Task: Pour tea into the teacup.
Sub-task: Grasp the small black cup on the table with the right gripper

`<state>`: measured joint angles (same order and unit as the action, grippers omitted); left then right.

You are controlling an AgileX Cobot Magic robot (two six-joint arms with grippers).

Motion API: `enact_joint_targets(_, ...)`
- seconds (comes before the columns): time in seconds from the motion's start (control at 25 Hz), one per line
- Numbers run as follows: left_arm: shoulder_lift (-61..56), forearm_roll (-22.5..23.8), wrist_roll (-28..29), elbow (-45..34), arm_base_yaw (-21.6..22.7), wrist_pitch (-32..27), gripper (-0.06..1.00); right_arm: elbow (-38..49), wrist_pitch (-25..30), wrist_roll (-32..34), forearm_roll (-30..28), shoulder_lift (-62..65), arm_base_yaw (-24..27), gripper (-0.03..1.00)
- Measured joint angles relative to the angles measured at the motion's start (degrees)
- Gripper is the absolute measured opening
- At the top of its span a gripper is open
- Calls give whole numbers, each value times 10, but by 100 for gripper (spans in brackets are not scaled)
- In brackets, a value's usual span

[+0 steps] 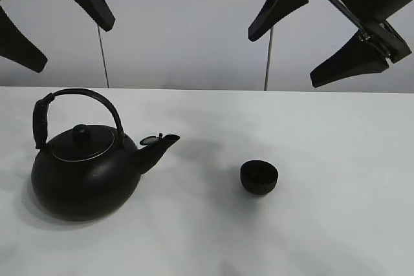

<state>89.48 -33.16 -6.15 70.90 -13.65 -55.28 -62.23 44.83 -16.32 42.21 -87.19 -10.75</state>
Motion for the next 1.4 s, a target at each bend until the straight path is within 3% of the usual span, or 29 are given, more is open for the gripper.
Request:
enact_joint_targets(0.4,0,0,0,0,0,0,69,0,-26,2,-6,0,0,67)
enact_joint_targets(0.8,0,0,0,0,0,0,69,0,-28,22,-144,-21,-1,67)
enact_joint_targets(1.0,0,0,0,0,0,1,69,-20,-29,38,-201,-55,-50,67)
enact_joint_targets(1.2,0,0,0,0,0,2,69,-60,-31,115,-285,-122,-97,67)
enact_joint_targets(1.4,0,0,0,0,0,2,69,-65,-41,135,-311,-168,-110,66)
